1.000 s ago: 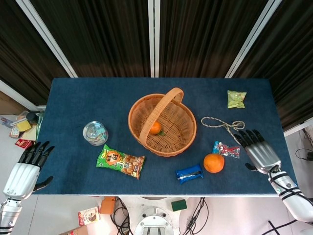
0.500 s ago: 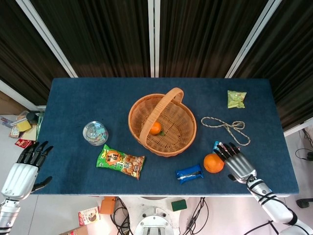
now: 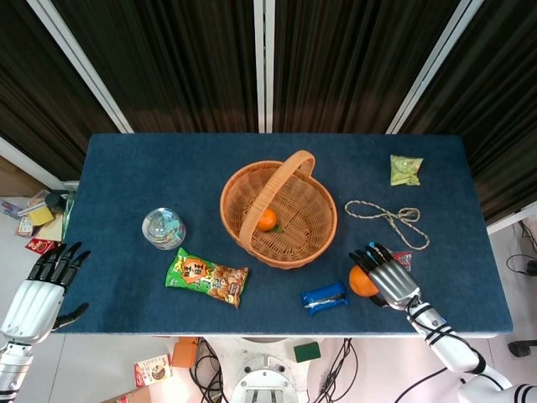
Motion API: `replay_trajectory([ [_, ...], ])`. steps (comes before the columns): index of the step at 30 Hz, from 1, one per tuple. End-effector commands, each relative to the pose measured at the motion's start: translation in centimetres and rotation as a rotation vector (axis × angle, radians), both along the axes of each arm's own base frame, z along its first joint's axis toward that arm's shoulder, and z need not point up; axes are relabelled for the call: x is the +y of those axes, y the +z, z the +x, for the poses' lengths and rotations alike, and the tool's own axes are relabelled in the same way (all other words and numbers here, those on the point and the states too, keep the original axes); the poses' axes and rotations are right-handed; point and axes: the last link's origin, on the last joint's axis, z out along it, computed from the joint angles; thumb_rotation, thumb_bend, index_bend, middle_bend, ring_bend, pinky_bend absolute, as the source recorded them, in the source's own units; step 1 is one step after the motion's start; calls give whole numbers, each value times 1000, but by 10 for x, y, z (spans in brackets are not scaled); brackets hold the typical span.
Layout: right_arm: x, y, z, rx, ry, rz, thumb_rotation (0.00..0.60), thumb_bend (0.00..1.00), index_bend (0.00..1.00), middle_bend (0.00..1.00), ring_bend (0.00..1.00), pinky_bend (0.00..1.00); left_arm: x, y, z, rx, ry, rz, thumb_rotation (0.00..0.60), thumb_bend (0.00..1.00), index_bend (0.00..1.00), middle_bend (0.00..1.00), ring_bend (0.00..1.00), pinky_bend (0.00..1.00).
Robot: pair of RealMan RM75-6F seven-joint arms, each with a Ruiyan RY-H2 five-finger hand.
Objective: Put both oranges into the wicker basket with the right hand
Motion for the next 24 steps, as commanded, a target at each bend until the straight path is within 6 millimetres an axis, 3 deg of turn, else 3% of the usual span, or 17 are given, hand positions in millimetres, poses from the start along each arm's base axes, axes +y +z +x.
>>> replay_trajectory([
  [1, 0, -2, 0, -21, 9, -17, 600, 271, 106, 313, 288, 239, 0, 0, 0, 0, 1, 0, 600, 128, 101, 25, 0, 118],
  [3, 0, -2, -3, -6, 7, -14, 600, 287, 213, 377, 355, 313, 0, 0, 0, 0, 0, -1, 600, 128, 101, 25, 0, 117],
  [5, 1, -3, -5, 11, -3, -3, 600, 289, 256, 396, 381, 349, 0, 0, 0, 0, -1, -1, 600, 128, 101, 25, 0, 117],
  [10, 2, 1, -1, -5, 7, -21, 600, 301, 378, 420, 387, 360, -1, 0, 0, 0, 0, 0, 600, 127, 101, 25, 0, 118],
  [13, 1, 11, 10, -40, 42, -53, 600, 303, 403, 420, 387, 360, -1, 0, 0, -1, 1, 1, 600, 128, 101, 25, 0, 118],
  [19, -5, 46, 56, -127, 161, -160, 600, 303, 423, 413, 386, 360, 0, 0, 0, -2, 2, 3, 600, 128, 101, 25, 0, 118],
  [24, -25, 63, 113, -169, 277, -264, 600, 302, 437, 411, 385, 359, 0, -1, 1, 1, 1, 0, 600, 128, 101, 25, 0, 118],
])
